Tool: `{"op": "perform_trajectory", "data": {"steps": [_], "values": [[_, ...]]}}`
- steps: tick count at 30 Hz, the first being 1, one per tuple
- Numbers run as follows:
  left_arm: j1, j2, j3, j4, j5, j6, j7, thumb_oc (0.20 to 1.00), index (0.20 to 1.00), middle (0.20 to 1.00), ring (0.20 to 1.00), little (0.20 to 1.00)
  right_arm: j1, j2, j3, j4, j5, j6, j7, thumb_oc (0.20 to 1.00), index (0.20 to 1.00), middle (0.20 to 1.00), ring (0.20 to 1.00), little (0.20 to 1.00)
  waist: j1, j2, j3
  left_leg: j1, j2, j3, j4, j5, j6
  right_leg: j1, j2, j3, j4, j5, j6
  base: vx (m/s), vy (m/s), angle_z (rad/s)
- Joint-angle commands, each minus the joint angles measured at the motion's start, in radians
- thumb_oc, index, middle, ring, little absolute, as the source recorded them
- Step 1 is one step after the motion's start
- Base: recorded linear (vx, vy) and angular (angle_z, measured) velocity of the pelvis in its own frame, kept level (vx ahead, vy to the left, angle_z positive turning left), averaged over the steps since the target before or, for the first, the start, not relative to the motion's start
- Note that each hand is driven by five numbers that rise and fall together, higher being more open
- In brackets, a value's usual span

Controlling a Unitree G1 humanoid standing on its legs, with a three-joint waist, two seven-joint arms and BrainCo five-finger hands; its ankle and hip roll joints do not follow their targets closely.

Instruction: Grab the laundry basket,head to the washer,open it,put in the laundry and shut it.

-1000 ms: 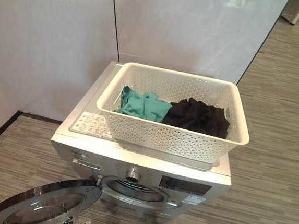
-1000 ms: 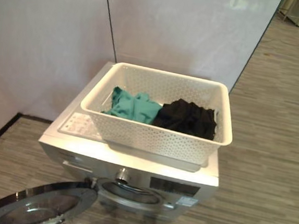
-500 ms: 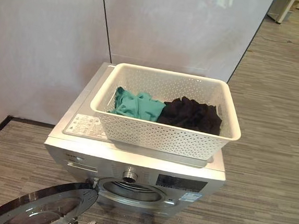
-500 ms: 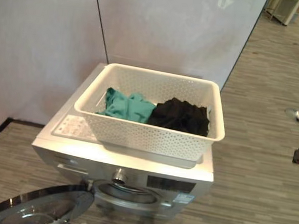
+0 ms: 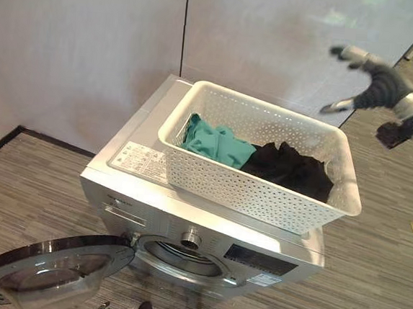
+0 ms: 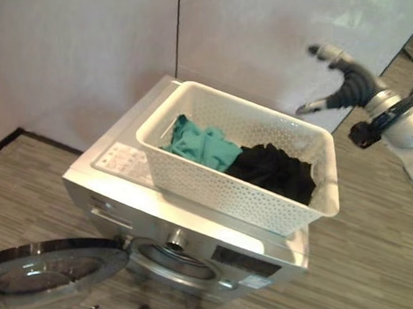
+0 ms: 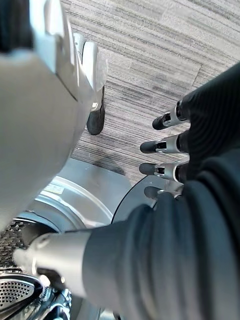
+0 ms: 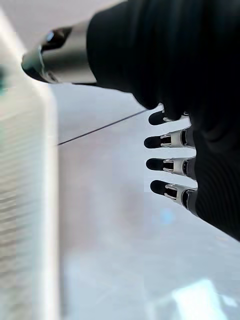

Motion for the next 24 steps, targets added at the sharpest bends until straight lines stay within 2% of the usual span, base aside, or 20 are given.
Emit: {"op": "perform_trajectory", "data": {"steps": [1, 5, 8, 11, 16, 24], "values": [[-0.042, 0.020, -0.013, 0.027, -0.030, -0.028, -0.008, 1.000, 1.000, 1.000, 1.000, 1.000, -0.101, -0.054, 0.023, -0.046, 0.095, -0.016, 0.041, 1.000, 1.000, 1.000, 1.000, 1.000, 0.030, -0.028, -0.008, 0.021, 0.054, -0.037, 0.006, -0.082, -0.036, -0.080, -0.083, -0.082, 0.002, 0.039, 0.088, -0.01, -0.007, 0.04], [-0.038, 0.024, 0.002, 0.027, -0.030, -0.031, -0.010, 1.000, 1.000, 1.000, 1.000, 1.000, -0.116, -0.112, 0.069, -0.125, 0.126, -0.030, 0.062, 1.000, 1.000, 1.000, 1.000, 1.000, 0.031, -0.044, -0.005, 0.008, 0.056, -0.042, 0.006, -0.079, -0.039, -0.087, -0.083, -0.091, 0.001, 0.038, 0.089, 0.00, -0.012, 0.12], [-0.034, 0.029, 0.019, 0.036, -0.011, -0.033, -0.011, 1.000, 1.000, 1.000, 1.000, 1.000, -0.133, -0.190, 0.118, -0.234, 0.134, -0.046, 0.088, 1.000, 1.000, 1.000, 1.000, 1.000, 0.030, -0.059, 0.001, -0.010, 0.057, -0.047, 0.006, -0.075, -0.043, -0.098, -0.081, -0.101, 0.000, 0.038, 0.091, -0.01, -0.005, 0.04], [-0.029, 0.032, 0.033, 0.040, -0.002, -0.035, -0.010, 1.000, 1.000, 1.000, 1.000, 1.000, -0.127, -0.220, 0.121, -0.295, 0.149, -0.060, 0.100, 1.000, 1.000, 1.000, 1.000, 1.000, 0.030, -0.064, 0.003, -0.017, 0.059, -0.047, 0.006, -0.074, -0.044, -0.105, -0.081, -0.105, 0.000, 0.039, 0.093, -0.01, -0.003, 0.03], [-0.027, 0.029, 0.035, 0.037, 0.002, -0.037, -0.012, 1.000, 1.000, 1.000, 1.000, 1.000, -0.122, -0.219, 0.141, -0.321, 0.142, -0.061, 0.111, 1.000, 1.000, 1.000, 1.000, 1.000, 0.035, -0.066, 0.004, -0.020, 0.058, -0.045, 0.006, -0.074, -0.044, -0.106, -0.083, -0.108, 0.000, 0.040, 0.093, 0.00, 0.001, 0.01], [-0.044, 0.021, 0.002, -0.010, -0.045, -0.048, -0.013, 1.000, 1.000, 1.000, 1.000, 1.000, -0.146, -0.138, 0.219, -0.237, 0.106, -0.034, 0.116, 1.000, 1.000, 1.000, 1.000, 1.000, 0.051, -0.058, 0.020, -0.045, 0.053, -0.071, 0.006, -0.065, -0.046, -0.114, -0.088, -0.135, 0.000, 0.040, 0.091, -0.01, 0.002, 0.09]]}}
